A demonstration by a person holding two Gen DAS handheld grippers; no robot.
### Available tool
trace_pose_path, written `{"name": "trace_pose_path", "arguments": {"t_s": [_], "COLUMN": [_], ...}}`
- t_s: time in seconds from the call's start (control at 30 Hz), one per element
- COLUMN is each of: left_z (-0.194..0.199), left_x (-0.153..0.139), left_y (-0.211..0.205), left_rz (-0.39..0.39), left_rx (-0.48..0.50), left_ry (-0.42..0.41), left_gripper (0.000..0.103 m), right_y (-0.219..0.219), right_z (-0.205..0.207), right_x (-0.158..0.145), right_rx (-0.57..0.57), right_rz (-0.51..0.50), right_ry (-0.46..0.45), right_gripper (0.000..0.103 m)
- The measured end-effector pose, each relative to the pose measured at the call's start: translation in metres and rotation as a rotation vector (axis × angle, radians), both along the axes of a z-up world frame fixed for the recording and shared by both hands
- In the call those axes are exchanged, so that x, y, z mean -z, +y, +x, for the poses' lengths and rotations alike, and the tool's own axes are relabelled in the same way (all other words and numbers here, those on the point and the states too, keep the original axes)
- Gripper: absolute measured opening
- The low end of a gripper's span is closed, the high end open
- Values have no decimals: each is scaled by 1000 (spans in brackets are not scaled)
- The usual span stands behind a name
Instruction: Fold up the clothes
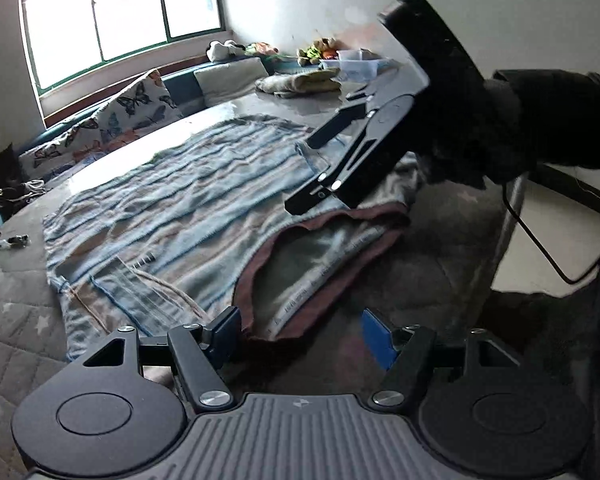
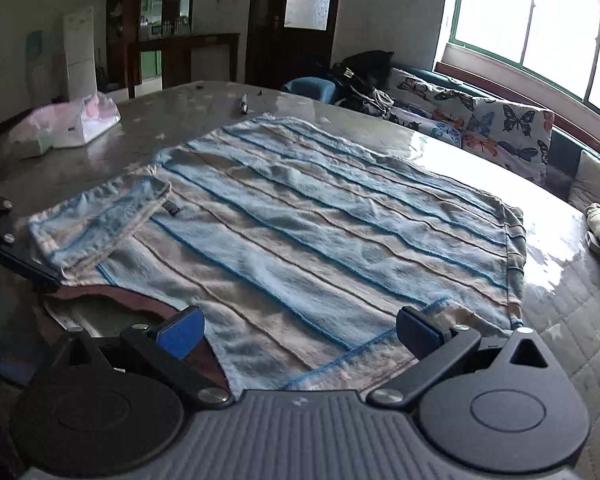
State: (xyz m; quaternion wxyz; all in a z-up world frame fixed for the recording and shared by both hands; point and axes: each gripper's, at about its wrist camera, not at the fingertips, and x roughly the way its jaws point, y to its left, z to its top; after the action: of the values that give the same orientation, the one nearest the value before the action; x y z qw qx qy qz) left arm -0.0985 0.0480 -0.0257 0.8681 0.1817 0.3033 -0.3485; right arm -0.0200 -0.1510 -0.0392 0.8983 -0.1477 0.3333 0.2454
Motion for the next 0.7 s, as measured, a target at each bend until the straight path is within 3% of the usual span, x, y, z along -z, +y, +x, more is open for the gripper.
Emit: {"name": "trace_pose_path", "arguments": {"t_s": [0.2,0.4,0.63,0.7], "left_z": [-3,-7,1,2], "left_x": [1,-9,-3,0], "left_y": [4,8,16,12], "left_rz": [-2,10,76,94], "left_rx": [-9,-32,-83,-70], "left_ry": [8,-46,-61,-70], "left_gripper": [70,70,69,62], "right_y": [-4,-17,-33,-34], "right_z": [-7,-22,-50,-58], "right_x": [7,-4,-13,-14], "right_rx": [-18,-29,-72,-92], "right_rz": [-39,-25,-75,-94], "right_ry": [22,7,15,19], "right_gripper": [103,103,102,97]}}
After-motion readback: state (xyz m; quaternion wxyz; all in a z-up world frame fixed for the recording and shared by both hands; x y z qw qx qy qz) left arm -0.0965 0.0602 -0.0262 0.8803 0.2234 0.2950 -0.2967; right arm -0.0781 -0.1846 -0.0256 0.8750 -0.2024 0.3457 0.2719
